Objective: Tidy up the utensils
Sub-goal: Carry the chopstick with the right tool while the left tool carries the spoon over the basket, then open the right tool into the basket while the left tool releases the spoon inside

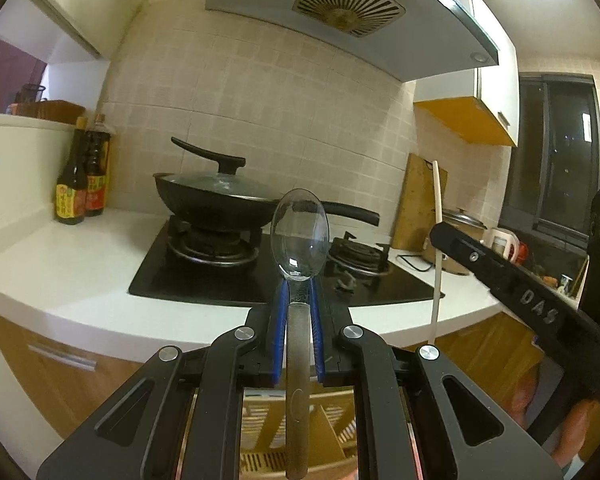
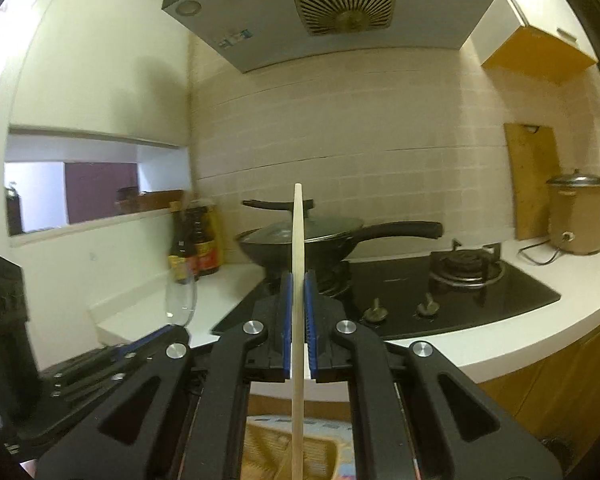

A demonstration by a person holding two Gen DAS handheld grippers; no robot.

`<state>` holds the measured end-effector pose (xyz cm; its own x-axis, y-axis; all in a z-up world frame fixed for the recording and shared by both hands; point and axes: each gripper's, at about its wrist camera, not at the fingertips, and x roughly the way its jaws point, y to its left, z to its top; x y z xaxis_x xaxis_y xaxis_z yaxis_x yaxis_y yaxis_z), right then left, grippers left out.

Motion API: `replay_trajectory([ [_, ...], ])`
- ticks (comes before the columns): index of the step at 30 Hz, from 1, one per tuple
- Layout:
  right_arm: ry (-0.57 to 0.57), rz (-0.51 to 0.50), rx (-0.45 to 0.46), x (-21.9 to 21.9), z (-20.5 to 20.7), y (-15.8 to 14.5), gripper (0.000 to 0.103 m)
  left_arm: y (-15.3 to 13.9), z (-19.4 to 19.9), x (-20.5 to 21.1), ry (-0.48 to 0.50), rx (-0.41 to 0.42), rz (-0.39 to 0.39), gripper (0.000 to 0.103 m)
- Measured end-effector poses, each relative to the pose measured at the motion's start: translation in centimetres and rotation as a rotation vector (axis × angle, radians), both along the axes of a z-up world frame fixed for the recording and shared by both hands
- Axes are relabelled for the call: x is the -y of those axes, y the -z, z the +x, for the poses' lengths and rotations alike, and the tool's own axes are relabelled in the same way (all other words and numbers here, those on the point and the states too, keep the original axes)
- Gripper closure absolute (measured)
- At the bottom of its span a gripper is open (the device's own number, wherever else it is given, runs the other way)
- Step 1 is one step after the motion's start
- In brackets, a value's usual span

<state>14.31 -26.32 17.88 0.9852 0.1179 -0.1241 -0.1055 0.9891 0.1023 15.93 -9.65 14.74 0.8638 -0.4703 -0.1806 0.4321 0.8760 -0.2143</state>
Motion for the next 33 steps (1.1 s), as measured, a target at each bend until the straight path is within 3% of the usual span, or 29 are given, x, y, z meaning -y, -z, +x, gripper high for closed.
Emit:
replay_trajectory([
  [6, 0.021, -0.020, -0.018, -0.2, 1.5, 2.2, 0.099, 1.6, 1.9, 0.3, -0.013, -0.026, -0.035, 0.094],
  [18, 0.026, 0.005, -0.039, 0.5, 2.7, 4.3, 0.099, 4.1, 2.2, 0.3, -0.057, -0.017, -0.021, 0.093],
  [21, 0.020, 0.005, -0.048, 0.4, 2.3, 4.5, 0.098, 4.1, 1.6, 0.0, -0.052, -0.008, -0.018, 0.079],
  [24, 0.015, 0.008, -0.063, 0.6, 1.8, 4.6, 0.098, 3.9, 0.6, -0.2, -0.042, -0.012, 0.003, 0.078],
  [27, -0.013, 0.031, -0.089, 1.0, 1.1, 4.7, 0.098, 3.8, -0.3, -0.8, -0.029, -0.021, 0.007, 0.069],
  [29, -0.024, 0.041, -0.105, 1.2, 0.6, 4.8, 0.098, 3.6, -1.2, -1.4, -0.019, -0.031, 0.007, 0.058],
  [31, -0.034, 0.040, -0.129, 1.2, -0.5, 4.8, 0.094, 3.5, -2.1, -2.2, -0.003, -0.046, 0.000, 0.054],
  [33, -0.043, 0.038, -0.149, 1.2, -1.5, 4.8, 0.076, 3.4, -2.9, -2.9, 0.015, -0.072, -0.019, 0.048],
])
